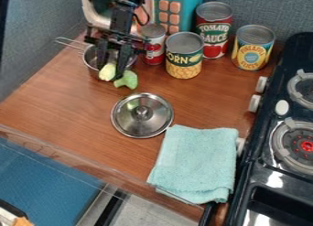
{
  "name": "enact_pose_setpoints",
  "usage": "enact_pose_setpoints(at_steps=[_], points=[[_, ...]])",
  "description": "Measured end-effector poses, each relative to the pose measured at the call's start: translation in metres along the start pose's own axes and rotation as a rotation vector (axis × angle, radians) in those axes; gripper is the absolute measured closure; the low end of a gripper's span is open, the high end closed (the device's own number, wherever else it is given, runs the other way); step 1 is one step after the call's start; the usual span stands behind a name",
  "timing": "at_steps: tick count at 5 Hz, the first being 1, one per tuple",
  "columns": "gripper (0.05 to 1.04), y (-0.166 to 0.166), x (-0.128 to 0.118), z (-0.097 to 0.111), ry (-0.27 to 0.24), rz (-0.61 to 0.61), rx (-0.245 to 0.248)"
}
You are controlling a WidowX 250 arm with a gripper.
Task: Put corn in the silver pot and return it on the table
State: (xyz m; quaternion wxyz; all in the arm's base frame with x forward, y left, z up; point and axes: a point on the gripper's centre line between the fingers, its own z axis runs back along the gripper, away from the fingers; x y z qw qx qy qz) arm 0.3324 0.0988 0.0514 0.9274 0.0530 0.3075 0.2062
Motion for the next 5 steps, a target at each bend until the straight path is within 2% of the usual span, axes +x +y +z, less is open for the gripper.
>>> enact_pose_setpoints(at_steps=[2,4,5], points=[[0.701,0.005,-0.012,0.006,-0.008,0.001,-0.023],[0.701,0.006,-0.029,0.007,0.009,0.008,-0.051],[0.701,0.002,-0.036,0.006,0.052,0.019,-0.072]])
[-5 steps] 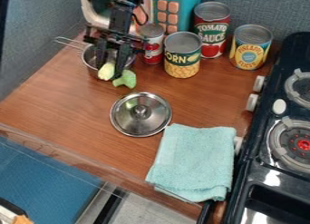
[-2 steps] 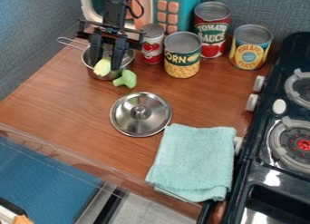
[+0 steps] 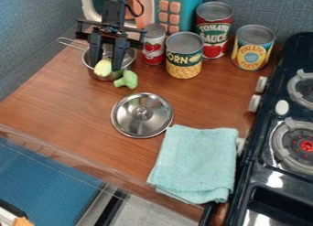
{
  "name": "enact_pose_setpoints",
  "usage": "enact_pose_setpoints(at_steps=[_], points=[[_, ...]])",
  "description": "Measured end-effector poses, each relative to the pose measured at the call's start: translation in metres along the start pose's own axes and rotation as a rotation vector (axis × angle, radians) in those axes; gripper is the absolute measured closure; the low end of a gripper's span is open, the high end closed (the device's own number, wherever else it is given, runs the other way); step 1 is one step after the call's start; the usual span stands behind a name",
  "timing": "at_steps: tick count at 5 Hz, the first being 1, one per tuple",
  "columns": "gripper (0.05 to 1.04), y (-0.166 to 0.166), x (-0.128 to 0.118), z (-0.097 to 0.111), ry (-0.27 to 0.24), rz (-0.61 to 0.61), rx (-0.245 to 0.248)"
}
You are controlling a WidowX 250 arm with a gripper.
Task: Put corn in the silver pot and return it on the table
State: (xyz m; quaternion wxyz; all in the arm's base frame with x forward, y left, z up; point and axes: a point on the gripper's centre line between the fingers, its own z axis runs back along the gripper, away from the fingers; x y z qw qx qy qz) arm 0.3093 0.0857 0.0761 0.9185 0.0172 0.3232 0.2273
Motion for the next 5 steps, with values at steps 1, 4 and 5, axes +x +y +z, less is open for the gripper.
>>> enact_pose_setpoints(at_steps=[1,4,5], points=[[0.701,-0.0013,-0.0026,-0.0014,0.02,0.016,-0.011],[0.701,0.0007,-0.009,0.0013,0.12,0.082,-0.111],[0.701,-0.0015,-0.0091,0.0033,0.151,0.096,-0.135]])
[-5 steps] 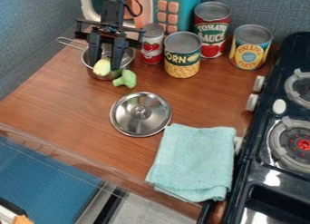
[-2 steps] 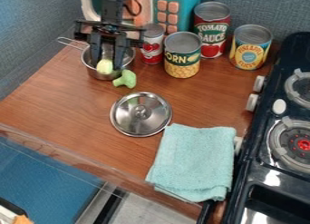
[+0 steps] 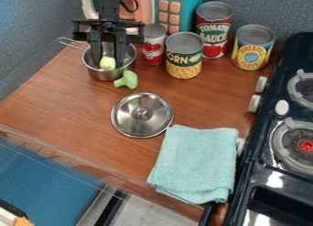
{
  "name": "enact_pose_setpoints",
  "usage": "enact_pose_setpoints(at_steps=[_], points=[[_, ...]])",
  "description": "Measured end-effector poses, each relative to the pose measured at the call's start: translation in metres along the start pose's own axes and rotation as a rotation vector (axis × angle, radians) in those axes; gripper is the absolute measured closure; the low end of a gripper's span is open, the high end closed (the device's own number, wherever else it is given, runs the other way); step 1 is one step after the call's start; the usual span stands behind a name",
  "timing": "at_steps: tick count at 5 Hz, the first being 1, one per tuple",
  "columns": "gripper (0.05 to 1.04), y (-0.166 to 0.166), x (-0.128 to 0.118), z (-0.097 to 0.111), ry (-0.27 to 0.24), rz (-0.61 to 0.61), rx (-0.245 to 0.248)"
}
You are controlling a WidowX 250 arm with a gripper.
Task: Put corn in the silver pot and return it on the table
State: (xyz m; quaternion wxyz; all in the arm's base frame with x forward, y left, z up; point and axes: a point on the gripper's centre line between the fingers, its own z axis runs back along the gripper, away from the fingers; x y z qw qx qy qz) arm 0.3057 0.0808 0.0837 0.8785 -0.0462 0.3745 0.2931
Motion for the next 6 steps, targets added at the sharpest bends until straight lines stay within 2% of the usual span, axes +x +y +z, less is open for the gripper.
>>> enact_pose_setpoints(at_steps=[2,4,6], points=[[0.701,0.001,-0.002,0.001,0.014,0.034,-0.008],[0.701,-0.001,0.002,-0.005,0.053,0.045,-0.003],[0.701,-0.001,0.014,-0.008,0.045,0.052,0.013]])
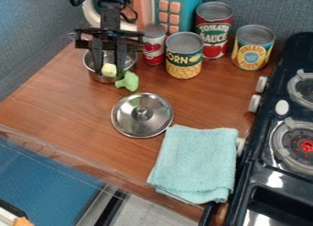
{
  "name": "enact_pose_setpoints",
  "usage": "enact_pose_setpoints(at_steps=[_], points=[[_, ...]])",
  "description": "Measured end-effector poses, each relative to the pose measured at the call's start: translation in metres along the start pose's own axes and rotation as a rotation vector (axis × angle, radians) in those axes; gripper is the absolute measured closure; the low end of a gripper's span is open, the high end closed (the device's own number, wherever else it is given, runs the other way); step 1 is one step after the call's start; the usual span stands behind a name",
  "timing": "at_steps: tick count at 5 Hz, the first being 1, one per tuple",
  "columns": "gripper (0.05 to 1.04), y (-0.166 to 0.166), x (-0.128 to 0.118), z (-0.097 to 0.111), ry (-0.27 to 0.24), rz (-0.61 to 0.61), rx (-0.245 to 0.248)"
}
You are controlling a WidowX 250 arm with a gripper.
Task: Put corn in the silver pot and return it on the table
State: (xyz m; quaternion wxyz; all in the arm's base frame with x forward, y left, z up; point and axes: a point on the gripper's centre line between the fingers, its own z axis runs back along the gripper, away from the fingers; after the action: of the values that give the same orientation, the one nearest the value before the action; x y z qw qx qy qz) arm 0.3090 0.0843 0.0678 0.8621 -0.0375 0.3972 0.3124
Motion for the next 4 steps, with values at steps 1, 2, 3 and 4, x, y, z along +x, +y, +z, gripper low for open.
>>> enact_pose_setpoints(at_steps=[1,2,3,4], points=[[0.701,0.001,-0.002,0.0,0.019,0.01,-0.012],[0.701,0.005,-0.004,0.001,0.042,0.037,-0.018],[0.701,0.009,-0.009,0.001,0.067,0.057,-0.019],[0.701,0.02,-0.016,0.006,0.067,0.097,-0.032]])
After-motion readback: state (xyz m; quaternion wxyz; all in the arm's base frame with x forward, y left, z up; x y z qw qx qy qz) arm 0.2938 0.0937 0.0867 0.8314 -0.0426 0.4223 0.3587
